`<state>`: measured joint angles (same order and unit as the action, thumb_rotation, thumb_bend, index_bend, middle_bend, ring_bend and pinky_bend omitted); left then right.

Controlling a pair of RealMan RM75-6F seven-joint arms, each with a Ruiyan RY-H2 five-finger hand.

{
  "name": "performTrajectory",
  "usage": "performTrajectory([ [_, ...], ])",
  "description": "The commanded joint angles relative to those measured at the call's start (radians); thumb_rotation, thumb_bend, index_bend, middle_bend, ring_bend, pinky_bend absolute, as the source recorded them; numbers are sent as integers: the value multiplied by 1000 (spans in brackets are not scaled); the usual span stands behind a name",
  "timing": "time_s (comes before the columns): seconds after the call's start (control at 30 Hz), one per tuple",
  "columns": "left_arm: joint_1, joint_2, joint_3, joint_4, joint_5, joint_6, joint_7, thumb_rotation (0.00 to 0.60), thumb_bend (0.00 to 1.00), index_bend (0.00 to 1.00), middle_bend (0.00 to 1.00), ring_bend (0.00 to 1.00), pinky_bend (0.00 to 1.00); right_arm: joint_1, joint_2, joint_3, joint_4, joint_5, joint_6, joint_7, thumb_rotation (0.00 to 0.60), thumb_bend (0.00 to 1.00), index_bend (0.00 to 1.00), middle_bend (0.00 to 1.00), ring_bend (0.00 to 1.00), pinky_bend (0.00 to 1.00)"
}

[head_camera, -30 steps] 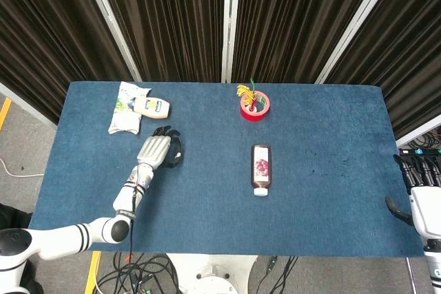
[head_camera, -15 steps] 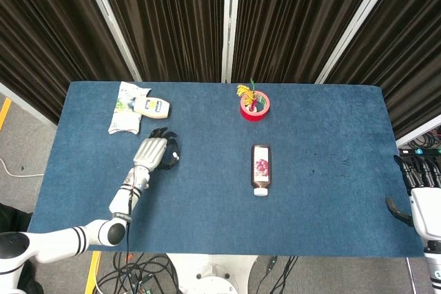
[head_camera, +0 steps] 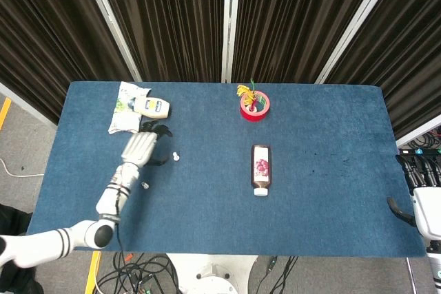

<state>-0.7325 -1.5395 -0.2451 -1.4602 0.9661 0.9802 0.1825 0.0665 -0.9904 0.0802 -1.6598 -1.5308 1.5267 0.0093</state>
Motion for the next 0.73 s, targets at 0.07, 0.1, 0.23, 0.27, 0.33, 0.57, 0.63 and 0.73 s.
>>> performTrajectory([
  [0.07, 124, 171, 3, -138, 47, 126, -65, 600, 218, 309, 184, 21, 0, -1, 0, -2, 6, -3, 1, 11, 600, 176, 42, 174, 5, 41],
  [0.1, 155, 203, 10, -154, 66, 167, -75, 600, 211, 313, 184, 21, 0, -2, -2, -3, 8, -7, 4, 17, 600, 176, 43, 174, 5, 41],
  [0.23, 253, 285, 51, -179, 137, 293, -83, 600, 221, 318, 184, 21, 0, -2, -7, -10, 15, -18, 2, 37, 600, 177, 42, 174, 5, 41],
  [0.27, 276, 300, 63, -186, 151, 318, -83, 600, 223, 318, 185, 21, 0, -1, -7, -12, 15, -21, -2, 44, 600, 177, 42, 172, 4, 41],
  [0.33, 328, 330, 99, -196, 194, 376, -82, 600, 223, 318, 184, 21, 0, 4, -8, -20, 17, -33, -11, 63, 600, 177, 42, 167, 1, 41],
  [0.57, 486, 370, 204, -238, 302, 539, -83, 600, 215, 316, 184, 21, 0, 15, -18, -28, 33, -60, -19, 108, 600, 185, 42, 159, 0, 39],
  [0.63, 523, 367, 233, -243, 339, 573, -86, 600, 214, 316, 184, 21, 0, 18, -21, -30, 34, -70, -18, 116, 600, 189, 42, 159, 0, 39],
  [0.73, 561, 362, 254, -261, 375, 610, -83, 600, 206, 316, 184, 21, 0, 22, -22, -35, 31, -81, -21, 125, 600, 195, 42, 158, 0, 37],
])
